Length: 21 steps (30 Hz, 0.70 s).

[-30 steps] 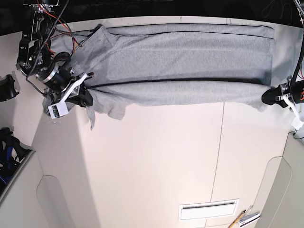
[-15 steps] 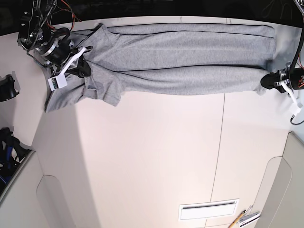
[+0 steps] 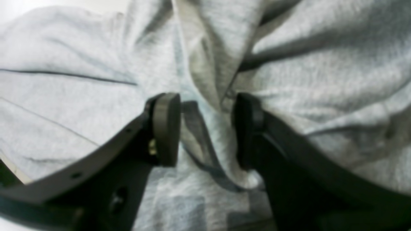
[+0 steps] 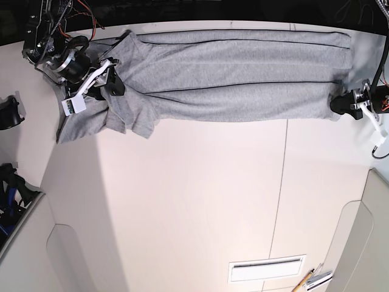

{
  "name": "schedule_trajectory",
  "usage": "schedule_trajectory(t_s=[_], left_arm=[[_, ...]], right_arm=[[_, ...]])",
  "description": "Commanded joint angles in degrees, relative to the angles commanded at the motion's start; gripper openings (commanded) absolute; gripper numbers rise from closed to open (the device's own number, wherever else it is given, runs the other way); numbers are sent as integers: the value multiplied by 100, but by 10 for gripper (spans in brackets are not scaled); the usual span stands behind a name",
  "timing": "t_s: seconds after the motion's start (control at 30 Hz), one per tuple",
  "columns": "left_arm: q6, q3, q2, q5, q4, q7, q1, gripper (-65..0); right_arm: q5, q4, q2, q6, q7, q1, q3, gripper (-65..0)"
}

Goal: Fold the T-shirt properly
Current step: 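Lift the grasped edge and fold it over onto the folded half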

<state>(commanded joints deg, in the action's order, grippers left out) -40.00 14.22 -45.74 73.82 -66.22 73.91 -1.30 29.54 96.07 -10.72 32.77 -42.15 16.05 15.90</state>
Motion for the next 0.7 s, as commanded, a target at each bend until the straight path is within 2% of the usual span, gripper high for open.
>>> schedule_trajectory(t_s=[0.13,0.23,0.3,0.37,0.43,0.57,0.7], left_arm=[[0,22,2,-72,0,4,0,-306],[0,22,2,33,0,0,0,-309],[0,22,4,81,0,0,2,-413],[0,22,7,79,0,0,2,-526],[0,22,17,79,0,2,0,-566],[0,22,15,79,0,7,0,-632],[0,35,-17,306,0,271,0,-639]], right_arm=[[2,-2,-2,0,-68,-2,0,-370],[0,-2,0,2,118,-17,0,-372],[-13,-2,0,2,227,-31,-2,-375],[-118,-2,-2,2,227,-31,-2,-487],[-232,-2,-2,0,227,-31,-2,-637],[-234,-2,-2,2,219,-31,0,-650],[-168,107,-4,7,-149,-4,46,-650]])
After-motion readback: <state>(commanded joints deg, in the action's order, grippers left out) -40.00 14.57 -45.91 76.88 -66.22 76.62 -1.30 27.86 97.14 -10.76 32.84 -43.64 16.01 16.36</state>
